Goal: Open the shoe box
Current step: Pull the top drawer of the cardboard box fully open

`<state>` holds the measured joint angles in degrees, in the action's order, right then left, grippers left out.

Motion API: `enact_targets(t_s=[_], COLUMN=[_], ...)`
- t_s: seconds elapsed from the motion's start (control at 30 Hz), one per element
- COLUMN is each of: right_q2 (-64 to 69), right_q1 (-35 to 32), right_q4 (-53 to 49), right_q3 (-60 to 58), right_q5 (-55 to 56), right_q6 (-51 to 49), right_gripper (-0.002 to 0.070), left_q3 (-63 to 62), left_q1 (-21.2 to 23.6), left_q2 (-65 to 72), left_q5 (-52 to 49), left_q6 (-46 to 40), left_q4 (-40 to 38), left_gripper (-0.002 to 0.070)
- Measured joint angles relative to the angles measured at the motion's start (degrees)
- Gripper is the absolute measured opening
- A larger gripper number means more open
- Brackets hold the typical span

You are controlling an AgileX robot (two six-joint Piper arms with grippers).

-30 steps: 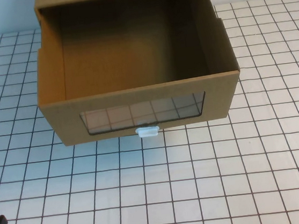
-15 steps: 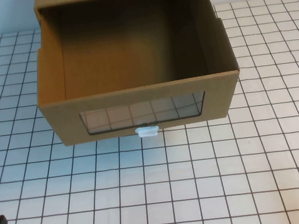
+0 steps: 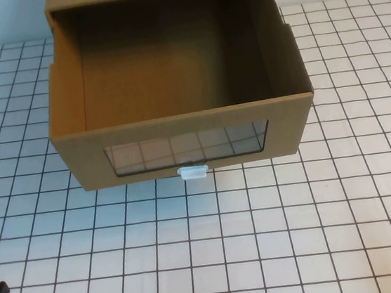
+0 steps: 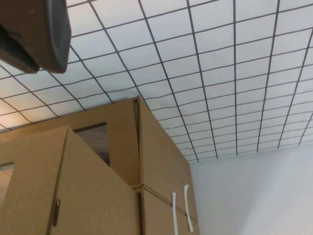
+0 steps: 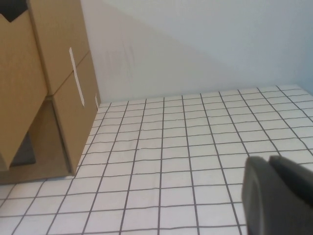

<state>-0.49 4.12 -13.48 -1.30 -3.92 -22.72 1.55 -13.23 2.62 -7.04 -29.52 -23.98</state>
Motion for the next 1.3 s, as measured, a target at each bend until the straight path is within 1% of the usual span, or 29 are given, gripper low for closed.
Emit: enact_targets(t_s=[0.07, 0.2, 0.27, 0.37, 0.47, 0.57, 1.3], right_q2=[0.00, 0.00, 0.00, 0.00, 0.00, 0.00, 0.00], right_q1=[0.00, -0.13, -0.13, -0.13, -0.13, -0.13, -0.13], right_q4=[2.16, 15.20, 19.26, 21.74, 22.49, 22.70, 22.88], right_q3=[0.00, 0.00, 0.00, 0.00, 0.00, 0.00, 0.00], right_q5=[0.00, -1.63, -3.79, -8.69, -14.96, -17.45, -17.85], right_q6=[2.02, 18.19, 23.87, 27.79, 28.94, 29.18, 29.41], right_gripper=[-0.0013, -0.0013, -0.0013, -0.0013, -0.0013, -0.0013, -0.0014], left_q3=[0.00, 0.00, 0.00, 0.00, 0.00, 0.00, 0.00], left_q1=[0.00, 0.00, 0.00, 0.00, 0.00, 0.00, 0.00], left_q2=[0.00, 0.00, 0.00, 0.00, 0.00, 0.00, 0.00], left_q5=[0.00, 0.00, 0.00, 0.00, 0.00, 0.00, -0.48], left_q6=[0.00, 0.00, 0.00, 0.00, 0.00, 0.00, -0.13], left_q4=[0.00, 0.00, 0.00, 0.00, 0.00, 0.00, 0.00], left_gripper=[-0.0002, -0.0002, -0.0002, -0.0002, -0.0002, -0.0002, -0.0002])
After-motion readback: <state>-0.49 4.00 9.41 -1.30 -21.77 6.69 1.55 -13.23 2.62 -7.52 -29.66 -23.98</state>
